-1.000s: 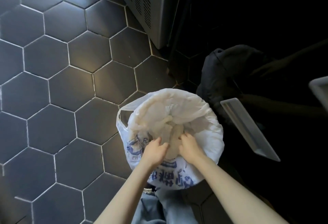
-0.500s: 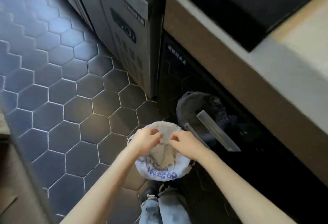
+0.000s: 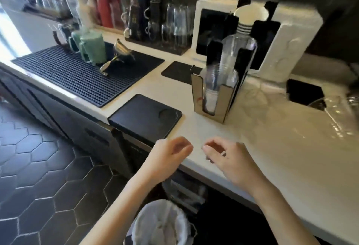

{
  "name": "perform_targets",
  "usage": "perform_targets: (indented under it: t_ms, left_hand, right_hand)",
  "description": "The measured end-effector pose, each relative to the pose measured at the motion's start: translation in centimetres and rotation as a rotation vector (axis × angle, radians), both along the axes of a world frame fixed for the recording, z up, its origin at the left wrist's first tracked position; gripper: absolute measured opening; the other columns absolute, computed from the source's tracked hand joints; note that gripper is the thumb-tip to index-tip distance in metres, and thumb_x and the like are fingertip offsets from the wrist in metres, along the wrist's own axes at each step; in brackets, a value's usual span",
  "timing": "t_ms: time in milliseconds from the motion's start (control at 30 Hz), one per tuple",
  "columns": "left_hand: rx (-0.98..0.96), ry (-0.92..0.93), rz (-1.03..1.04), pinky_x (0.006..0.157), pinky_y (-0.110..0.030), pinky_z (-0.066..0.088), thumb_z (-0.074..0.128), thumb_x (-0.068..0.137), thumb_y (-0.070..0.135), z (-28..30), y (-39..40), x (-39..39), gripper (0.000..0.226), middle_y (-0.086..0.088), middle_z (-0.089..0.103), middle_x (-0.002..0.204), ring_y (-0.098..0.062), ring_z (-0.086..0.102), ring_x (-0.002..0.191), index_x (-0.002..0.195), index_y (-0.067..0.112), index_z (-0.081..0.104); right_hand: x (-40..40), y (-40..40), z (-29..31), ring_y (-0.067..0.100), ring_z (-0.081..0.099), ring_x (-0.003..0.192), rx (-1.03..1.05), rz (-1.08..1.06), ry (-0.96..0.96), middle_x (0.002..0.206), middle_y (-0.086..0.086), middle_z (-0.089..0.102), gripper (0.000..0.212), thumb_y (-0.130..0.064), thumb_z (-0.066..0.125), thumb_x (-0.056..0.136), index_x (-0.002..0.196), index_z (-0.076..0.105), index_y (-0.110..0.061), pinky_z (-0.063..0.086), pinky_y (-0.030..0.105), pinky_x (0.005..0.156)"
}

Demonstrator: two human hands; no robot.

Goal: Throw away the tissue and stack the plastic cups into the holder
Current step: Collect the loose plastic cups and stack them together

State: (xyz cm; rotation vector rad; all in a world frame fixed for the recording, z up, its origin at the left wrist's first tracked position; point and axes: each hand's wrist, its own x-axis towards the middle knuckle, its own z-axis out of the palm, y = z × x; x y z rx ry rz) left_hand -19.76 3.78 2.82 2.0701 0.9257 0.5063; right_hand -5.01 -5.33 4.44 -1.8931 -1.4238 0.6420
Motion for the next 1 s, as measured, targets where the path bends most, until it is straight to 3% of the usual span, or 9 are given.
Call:
perform_targets:
  t_ms: [67,167,300,400,533,700,833,1000]
  left_hand:
    - [0.007,-0.027,-0.051,0.075,-0.026,0.05,0.05,0.088,0.029,1.6,-0.6,3.2,0.018,0.002,0.068,0.086,-0.013,0.063,0.078,0.097,0.019,0.062]
    - [0.032,-0.06,-0.111,0.066,-0.018,0.043,0.05,0.088,0.029,2.8,-1.6,8.1,0.021,0.004,0.062,0.083,-0.011,0.056,0.074,0.105,0.019,0.058]
    - [0.157,-0.101,-0.117,0.081,-0.025,0.047,0.054,0.085,0.033,2.1,-2.8,13.6,0.034,0.005,0.058,0.105,-0.007,0.054,0.092,0.117,0.02,0.052]
    - [0.188,-0.087,-0.068,0.089,-0.027,0.047,0.058,0.081,0.04,1.0,-3.1,18.2,0.05,0.004,0.049,0.124,-0.01,0.05,0.109,0.126,0.024,0.042]
    - [0.248,-0.051,-0.02,0.101,-0.03,0.038,0.067,0.073,0.043,-0.4,-2.6,23.0,0.079,-0.005,0.033,0.143,-0.02,0.037,0.129,0.137,0.019,0.026]
    - [0.349,0.066,0.044,0.114,-0.044,0.019,0.076,0.062,0.043,-1.7,-0.5,27.0,0.11,-0.019,0.008,0.154,-0.033,0.01,0.142,0.143,0.013,0.009]
    - [0.349,0.138,0.059,0.115,-0.045,0.012,0.08,0.057,0.042,-2.4,1.0,28.9,0.118,-0.018,-0.001,0.155,-0.034,0.003,0.143,0.144,0.014,0.004]
    - [0.342,0.17,0.029,0.116,-0.044,0.013,0.079,0.061,0.035,-2.6,2.1,30.0,0.116,-0.015,-0.001,0.156,-0.029,0.0,0.144,0.144,0.013,0.001]
  right_hand:
    - [2.6,-1.1,2.0,0.011,0.062,0.07,0.043,-0.071,-0.001,0.067,-0.007,0.065,0.012,-0.031,0.054,0.087,0.08,0.062,-0.026,0.048,0.025,0.067]
    - [6.7,-2.9,3.6,0.017,0.062,0.07,0.104,-0.177,-0.032,0.07,0.0,0.067,0.012,-0.029,0.053,0.087,0.079,0.062,-0.026,0.047,0.03,0.067]
    - [12.1,-5.0,3.5,0.017,0.063,0.073,0.163,-0.339,-0.133,0.077,-0.003,0.069,0.008,-0.027,0.056,0.086,0.086,0.063,-0.023,0.05,0.037,0.07]
    - [16.3,-6.5,2.6,0.01,0.059,0.078,0.181,-0.438,-0.15,0.088,-0.005,0.067,0.009,-0.026,0.057,0.086,0.093,0.062,-0.023,0.051,0.033,0.074]
    - [21.3,-7.9,0.5,0.012,0.053,0.106,0.134,-0.5,-0.162,0.111,-0.004,0.059,0.028,-0.026,0.057,0.087,0.114,0.056,-0.018,0.038,0.019,0.083]
    - [26.1,-8.4,-2.1,0.016,0.039,0.124,0.105,-0.599,-0.255,0.126,-0.003,0.05,0.042,-0.025,0.061,0.084,0.123,0.047,-0.016,0.029,0.02,0.094]
    - [29.6,-8.2,-3.9,0.027,0.039,0.124,0.08,-0.705,-0.425,0.131,0.009,0.05,0.057,-0.026,0.069,0.077,0.126,0.045,-0.011,0.035,0.033,0.1]
    - [31.5,-7.1,-5.1,0.031,0.025,0.136,-0.12,-0.754,-0.5,0.148,0.014,0.031,0.077,-0.035,0.066,0.078,0.14,0.027,-0.011,0.027,0.04,0.109]
